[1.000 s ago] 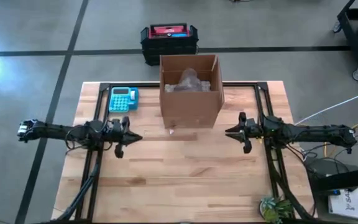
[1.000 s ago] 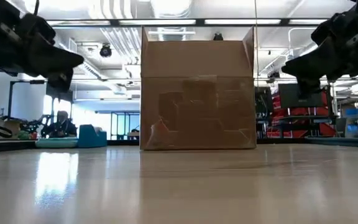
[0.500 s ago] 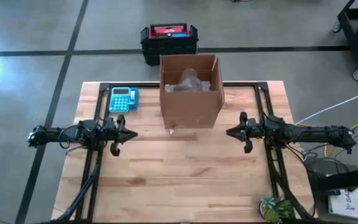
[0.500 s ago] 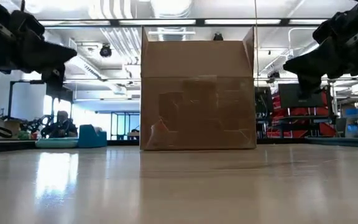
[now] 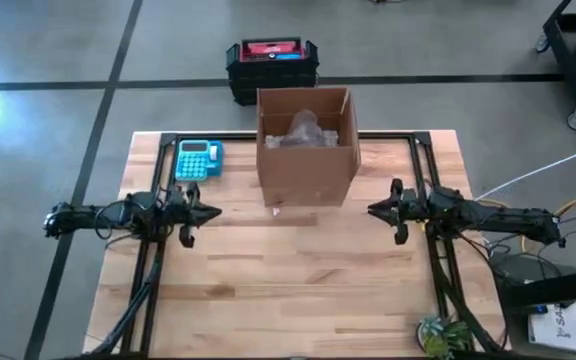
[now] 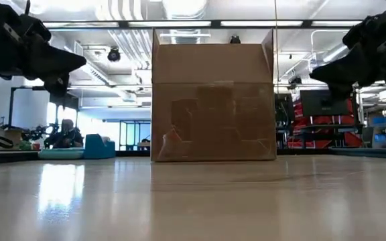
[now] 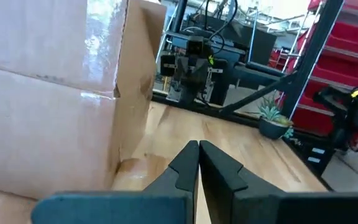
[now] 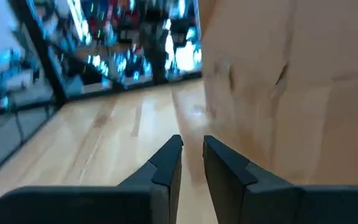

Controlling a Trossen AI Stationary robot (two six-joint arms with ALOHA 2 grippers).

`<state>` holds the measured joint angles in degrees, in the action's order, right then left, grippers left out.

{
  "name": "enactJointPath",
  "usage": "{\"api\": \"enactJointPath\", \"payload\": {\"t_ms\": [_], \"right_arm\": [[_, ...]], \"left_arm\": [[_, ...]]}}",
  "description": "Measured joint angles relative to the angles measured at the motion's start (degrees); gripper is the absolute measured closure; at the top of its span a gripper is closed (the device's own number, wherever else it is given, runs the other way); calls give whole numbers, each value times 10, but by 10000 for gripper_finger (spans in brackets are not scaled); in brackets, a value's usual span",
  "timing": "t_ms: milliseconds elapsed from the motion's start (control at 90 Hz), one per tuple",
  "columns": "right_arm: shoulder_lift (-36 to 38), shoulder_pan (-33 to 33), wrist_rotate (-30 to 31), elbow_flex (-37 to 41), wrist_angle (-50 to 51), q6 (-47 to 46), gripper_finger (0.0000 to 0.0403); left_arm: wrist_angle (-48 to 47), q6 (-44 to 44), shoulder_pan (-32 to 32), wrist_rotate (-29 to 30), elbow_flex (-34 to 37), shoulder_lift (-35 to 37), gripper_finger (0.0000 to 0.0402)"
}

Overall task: Wrap mug
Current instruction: Return to Home Position

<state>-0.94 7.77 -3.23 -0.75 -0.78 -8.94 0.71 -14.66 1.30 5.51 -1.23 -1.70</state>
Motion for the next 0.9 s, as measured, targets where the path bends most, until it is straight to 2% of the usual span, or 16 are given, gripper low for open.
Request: {"api": "enactJointPath", "payload": {"t_ms": [133,433,578,767,900], "right_arm": [[8,0,22,0,5,25,336],[5,0,20,0,7,48,321],[-1,0,20,-1,7,90,316],[-6,0,18,-1,6,8,321],[-6,0,18,-1,6,-10,332]], "left_arm": [[4,0,0,-1,1,-10,401],[8,0,0,-3,1,-43,396],[10,0,0,-3,1,-60,395],[10,0,0,-4,1,-83,395],[11,0,0,-4,1,-99,395]]}}
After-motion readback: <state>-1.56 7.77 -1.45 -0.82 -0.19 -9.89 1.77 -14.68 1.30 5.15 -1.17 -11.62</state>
